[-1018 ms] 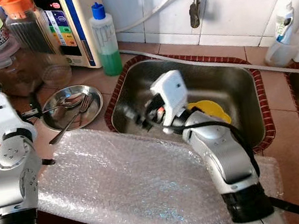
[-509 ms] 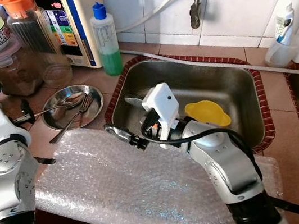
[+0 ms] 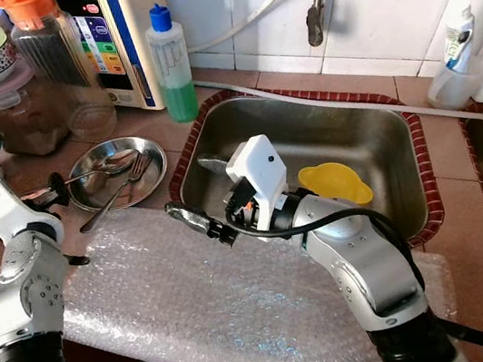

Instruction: Kitchen organization

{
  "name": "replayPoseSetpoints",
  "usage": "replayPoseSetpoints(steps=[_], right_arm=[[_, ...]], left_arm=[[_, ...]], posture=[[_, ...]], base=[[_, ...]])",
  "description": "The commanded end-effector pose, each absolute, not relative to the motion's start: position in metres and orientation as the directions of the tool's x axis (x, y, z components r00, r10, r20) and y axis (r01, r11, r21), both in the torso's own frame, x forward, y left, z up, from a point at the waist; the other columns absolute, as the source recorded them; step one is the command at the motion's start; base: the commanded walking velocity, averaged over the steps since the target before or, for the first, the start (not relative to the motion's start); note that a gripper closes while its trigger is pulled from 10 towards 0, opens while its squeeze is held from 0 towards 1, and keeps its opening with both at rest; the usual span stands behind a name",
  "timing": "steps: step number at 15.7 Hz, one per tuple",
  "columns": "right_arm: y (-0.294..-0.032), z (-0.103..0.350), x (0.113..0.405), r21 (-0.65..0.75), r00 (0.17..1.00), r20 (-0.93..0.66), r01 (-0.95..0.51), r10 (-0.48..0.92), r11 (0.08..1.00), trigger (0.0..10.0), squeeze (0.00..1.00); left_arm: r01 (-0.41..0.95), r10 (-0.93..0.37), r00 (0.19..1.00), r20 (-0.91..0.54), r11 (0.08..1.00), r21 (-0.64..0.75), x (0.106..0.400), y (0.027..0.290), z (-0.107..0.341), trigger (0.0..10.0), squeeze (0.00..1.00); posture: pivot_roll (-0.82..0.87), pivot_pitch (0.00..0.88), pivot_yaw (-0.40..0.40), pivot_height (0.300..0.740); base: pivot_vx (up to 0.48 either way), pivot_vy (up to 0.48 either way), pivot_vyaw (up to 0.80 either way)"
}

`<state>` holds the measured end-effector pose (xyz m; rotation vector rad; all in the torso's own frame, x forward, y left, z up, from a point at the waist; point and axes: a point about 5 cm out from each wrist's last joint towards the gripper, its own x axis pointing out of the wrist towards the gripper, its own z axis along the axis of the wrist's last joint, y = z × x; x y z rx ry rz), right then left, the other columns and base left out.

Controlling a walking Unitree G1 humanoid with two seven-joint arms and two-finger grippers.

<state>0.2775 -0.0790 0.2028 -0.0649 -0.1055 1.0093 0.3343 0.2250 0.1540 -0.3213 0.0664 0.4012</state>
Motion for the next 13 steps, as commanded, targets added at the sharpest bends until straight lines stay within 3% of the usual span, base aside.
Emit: replayPoseSetpoints(steps=[1,3,4,5,6,13], right_arm=[[-0.078,0.206,0.274,-0.123,0.521,0.057,-0.843,0.852,0.523,10.0,0.0],[-0.078,0.206,0.274,-0.126,0.522,0.056,-0.842,0.851,0.525,10.0,0.0],[-0.078,0.206,0.274,-0.127,0.523,0.056,-0.841,0.85,0.526,10.0,0.0],[-0.078,0.207,0.275,-0.128,0.524,0.057,-0.84,0.85,0.527,10.0,0.0],[-0.078,0.207,0.275,-0.13,0.526,0.057,-0.839,0.849,0.528,10.0,0.0],[-0.078,0.205,0.275,-0.138,0.528,0.051,-0.837,0.848,0.53,10.0,0.0]], left_arm=[[-0.385,0.367,0.923,-0.116,0.867,-0.317,0.337,0.225,0.157,10.0,0.0],[-0.358,0.345,0.933,-0.101,0.868,-0.343,0.34,0.225,0.159,10.0,0.0],[-0.345,0.334,0.938,-0.097,0.863,-0.369,0.341,0.225,0.16,7.8,0.0],[-0.328,0.321,0.943,-0.087,0.853,-0.406,0.342,0.224,0.16,1.9,0.0],[-0.321,0.317,0.945,-0.079,0.854,-0.409,0.343,0.225,0.161,0.0,0.0],[-0.2,0.229,0.973,-0.014,0.815,-0.544,0.348,0.212,0.168,0.0,0.0]], posture=[[0.02,0.119,0.017,0.74],[0.02,0.119,0.016,0.74],[0.02,0.118,0.015,0.74],[0.02,0.119,0.015,0.74],[0.02,0.118,0.016,0.74],[0.01,0.12,0.016,0.74]], base=[[0.0,0.0,0.0],[0.0,0.0,0.0],[0.0,0.0,0.0],[0.0,0.0,0.0],[0.0,0.0,0.0],[0.0,0.0,0.0]])
